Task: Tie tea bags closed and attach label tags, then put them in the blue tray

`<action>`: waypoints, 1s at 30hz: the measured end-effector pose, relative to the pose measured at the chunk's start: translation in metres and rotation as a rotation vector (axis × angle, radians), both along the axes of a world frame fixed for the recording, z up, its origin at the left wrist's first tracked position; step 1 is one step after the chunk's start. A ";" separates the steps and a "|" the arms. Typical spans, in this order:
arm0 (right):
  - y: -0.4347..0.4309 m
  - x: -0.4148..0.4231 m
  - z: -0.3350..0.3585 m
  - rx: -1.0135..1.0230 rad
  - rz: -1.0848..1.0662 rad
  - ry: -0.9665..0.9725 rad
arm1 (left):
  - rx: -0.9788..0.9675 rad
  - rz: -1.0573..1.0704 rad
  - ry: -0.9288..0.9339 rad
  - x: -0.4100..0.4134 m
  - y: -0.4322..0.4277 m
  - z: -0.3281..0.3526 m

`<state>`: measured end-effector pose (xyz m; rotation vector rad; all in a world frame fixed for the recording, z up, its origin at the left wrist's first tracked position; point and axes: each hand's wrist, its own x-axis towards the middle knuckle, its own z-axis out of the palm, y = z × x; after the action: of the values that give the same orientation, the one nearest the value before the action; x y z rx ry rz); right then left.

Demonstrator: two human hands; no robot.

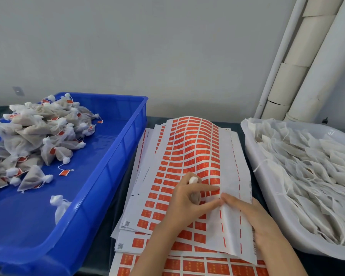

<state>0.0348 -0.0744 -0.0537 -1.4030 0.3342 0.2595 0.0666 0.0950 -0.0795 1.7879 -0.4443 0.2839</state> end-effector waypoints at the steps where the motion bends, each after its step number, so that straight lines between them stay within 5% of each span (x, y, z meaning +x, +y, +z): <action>1: -0.001 0.001 -0.001 -0.022 -0.018 -0.017 | 0.011 -0.007 -0.002 0.000 0.000 0.000; 11: -0.004 0.003 -0.002 -0.029 -0.063 -0.055 | 0.152 0.010 0.007 -0.001 0.001 -0.001; 30: -0.002 -0.001 0.000 0.025 0.008 -0.188 | 0.034 0.053 -0.087 0.002 0.000 -0.006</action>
<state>0.0339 -0.0769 -0.0536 -1.3922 0.1694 0.1368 0.0682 0.0949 -0.0850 1.8278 -0.4669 0.3943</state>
